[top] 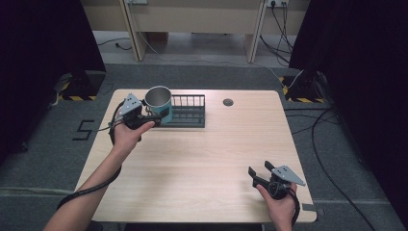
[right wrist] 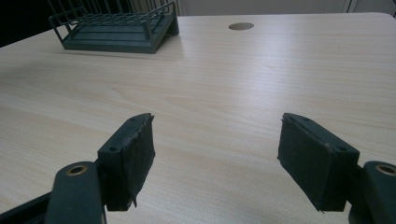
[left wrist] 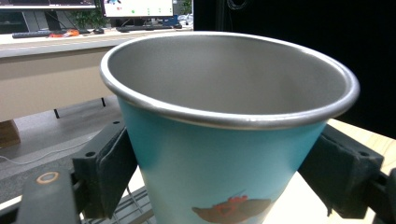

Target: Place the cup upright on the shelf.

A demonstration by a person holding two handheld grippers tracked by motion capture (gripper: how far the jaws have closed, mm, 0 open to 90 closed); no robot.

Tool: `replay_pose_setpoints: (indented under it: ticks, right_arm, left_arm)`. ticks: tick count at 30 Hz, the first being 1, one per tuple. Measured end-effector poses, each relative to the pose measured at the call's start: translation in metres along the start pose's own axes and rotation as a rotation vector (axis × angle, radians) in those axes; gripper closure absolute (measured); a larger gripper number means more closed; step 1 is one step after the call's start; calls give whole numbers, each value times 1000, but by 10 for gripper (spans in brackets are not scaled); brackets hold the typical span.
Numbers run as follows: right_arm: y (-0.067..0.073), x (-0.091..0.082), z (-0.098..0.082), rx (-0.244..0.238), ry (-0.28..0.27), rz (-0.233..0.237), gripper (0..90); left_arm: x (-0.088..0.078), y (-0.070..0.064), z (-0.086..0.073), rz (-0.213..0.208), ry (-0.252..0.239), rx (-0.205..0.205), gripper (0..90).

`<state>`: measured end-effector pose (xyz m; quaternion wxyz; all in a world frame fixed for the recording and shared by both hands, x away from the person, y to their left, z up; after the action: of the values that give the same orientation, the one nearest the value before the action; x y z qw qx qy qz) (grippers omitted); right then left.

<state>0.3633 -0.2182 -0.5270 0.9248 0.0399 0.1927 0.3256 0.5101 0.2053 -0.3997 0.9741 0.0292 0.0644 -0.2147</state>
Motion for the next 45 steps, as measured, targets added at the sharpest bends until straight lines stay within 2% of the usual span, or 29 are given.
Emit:
replay_pose_setpoints:
  ticks: [18,45]
  right_arm:
    - [0,0,0,4,0,5,277]
    - [0,0,0,2,1,10,277]
  left_arm:
    - [20,-3,4,2,9,-2,160]
    - [54,3,12,37,13,-25,160]
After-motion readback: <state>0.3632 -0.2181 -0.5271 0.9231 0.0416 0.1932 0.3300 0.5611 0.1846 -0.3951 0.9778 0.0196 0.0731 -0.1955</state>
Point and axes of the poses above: each handheld gripper's, and its own axes: x roughly forward along the jaws, z roughly out of its top, y roughly to its left, the point moved 4 cm from there along x, roughly forward along the jaws, and after that the axes turned 14 degrees about z, right-handed, at the moved point
